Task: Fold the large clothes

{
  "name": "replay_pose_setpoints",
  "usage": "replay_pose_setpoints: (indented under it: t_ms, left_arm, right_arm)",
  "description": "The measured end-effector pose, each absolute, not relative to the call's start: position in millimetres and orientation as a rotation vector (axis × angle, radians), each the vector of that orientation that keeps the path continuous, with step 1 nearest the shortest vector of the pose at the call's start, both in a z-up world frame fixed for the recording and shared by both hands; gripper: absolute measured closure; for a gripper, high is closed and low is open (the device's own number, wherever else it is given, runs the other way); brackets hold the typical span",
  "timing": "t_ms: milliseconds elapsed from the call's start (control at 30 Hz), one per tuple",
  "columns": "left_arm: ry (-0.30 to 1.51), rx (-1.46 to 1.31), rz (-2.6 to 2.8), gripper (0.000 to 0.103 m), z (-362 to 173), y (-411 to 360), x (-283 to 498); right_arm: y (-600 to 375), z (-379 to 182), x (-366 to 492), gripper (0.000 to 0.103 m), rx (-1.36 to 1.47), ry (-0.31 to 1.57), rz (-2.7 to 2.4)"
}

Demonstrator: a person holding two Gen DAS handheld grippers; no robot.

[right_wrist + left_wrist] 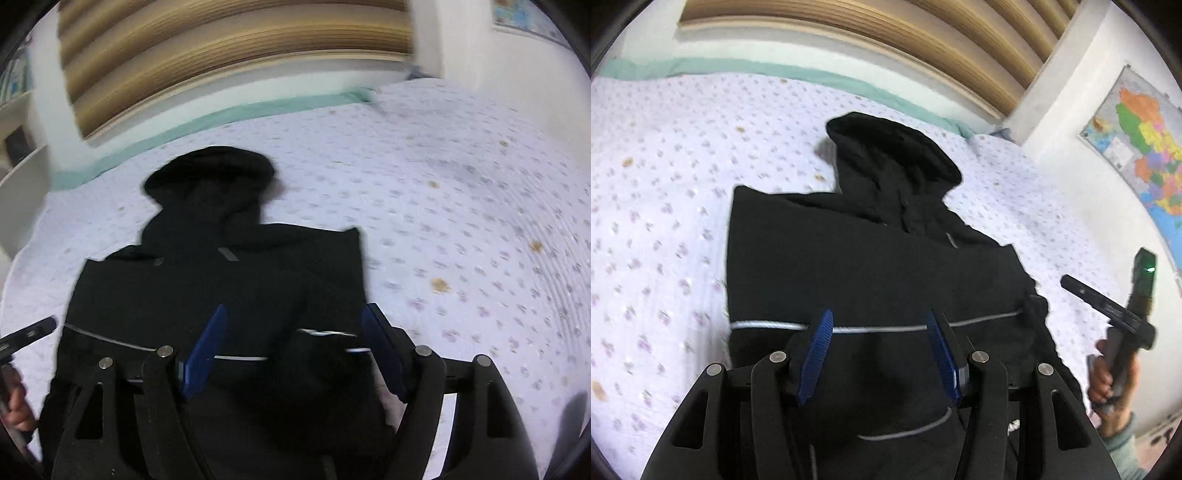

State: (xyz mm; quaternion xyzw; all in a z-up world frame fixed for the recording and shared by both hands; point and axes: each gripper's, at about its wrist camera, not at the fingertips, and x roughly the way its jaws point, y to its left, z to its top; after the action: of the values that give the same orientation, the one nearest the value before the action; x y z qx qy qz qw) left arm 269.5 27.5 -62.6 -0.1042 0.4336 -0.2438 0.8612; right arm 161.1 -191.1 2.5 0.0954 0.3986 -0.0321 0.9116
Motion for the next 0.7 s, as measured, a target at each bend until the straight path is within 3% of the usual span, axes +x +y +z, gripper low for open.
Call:
replay_pose_setpoints:
  t_ms: [167,300,500,700]
  left_arm:
    - [1.091,-0.127,-0.32,0.049,-115,21,291]
    - [1.127,-0.122,-0.288,0.049,-131,18,301]
    - [1.096,-0.036,-0.23,0.049,-132,1,298]
    - [0.97,-0.087,-0.329,0.049,-78,21,249]
  right_arm:
    - [-150,-43,189,0.03,0.033,0.977,-0.12]
    - [-146,-102,200,0.03,0.007,1.094,-0.148]
    - [-145,-105,196,0.03,-0.017,1.065,-0.166]
    - [-133,-58,157,0.031,-0.003,0.992,-0.068]
